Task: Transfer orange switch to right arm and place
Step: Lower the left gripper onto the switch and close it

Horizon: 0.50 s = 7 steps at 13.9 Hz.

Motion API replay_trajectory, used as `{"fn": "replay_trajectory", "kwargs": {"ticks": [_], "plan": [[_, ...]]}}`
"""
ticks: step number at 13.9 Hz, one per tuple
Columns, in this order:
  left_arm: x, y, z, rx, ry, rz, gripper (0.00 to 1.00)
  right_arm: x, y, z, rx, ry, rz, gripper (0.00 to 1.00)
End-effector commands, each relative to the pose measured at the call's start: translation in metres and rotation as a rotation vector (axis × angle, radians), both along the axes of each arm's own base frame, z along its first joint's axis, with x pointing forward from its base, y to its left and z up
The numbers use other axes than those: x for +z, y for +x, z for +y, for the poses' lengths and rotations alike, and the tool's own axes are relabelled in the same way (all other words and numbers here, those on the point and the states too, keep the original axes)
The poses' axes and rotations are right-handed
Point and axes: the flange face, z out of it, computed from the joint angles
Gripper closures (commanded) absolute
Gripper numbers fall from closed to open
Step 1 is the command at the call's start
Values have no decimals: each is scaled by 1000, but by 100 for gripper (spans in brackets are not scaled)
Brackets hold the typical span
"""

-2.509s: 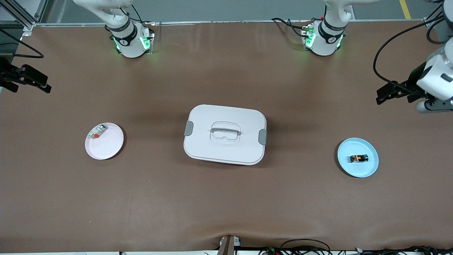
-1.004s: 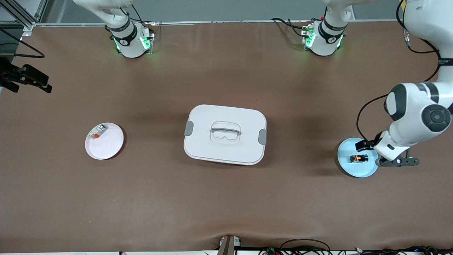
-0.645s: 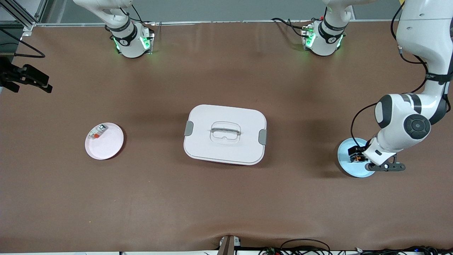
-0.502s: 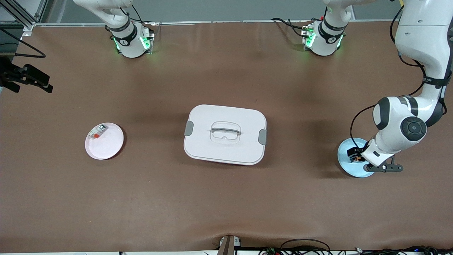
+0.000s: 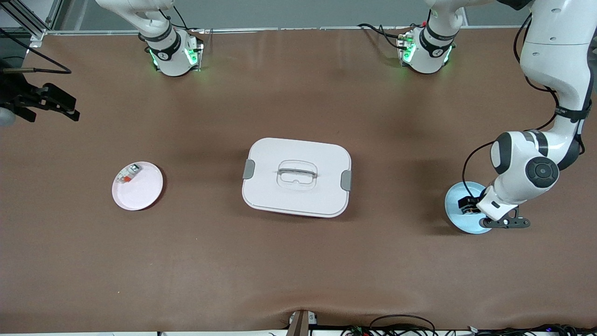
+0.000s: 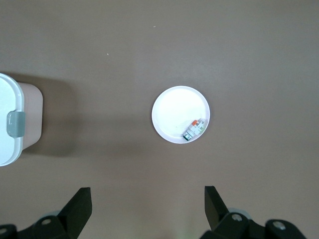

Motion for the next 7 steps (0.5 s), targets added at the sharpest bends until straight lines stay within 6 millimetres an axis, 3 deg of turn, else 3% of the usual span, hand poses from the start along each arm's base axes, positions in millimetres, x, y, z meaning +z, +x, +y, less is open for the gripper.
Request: {"fn": "replay_trajectory", "kwargs": {"ticks": [1,4,7], "plan": [[-7,2,7,-12,9,-7,0,4,-1,15,34,-12,-3,0],[-21,1,7,-8,3,0,0,0,2,18,29,-3,-5,0],[-22,1,9,-6,4,3,0,-22,7,32,46,-2,36,0]]}}
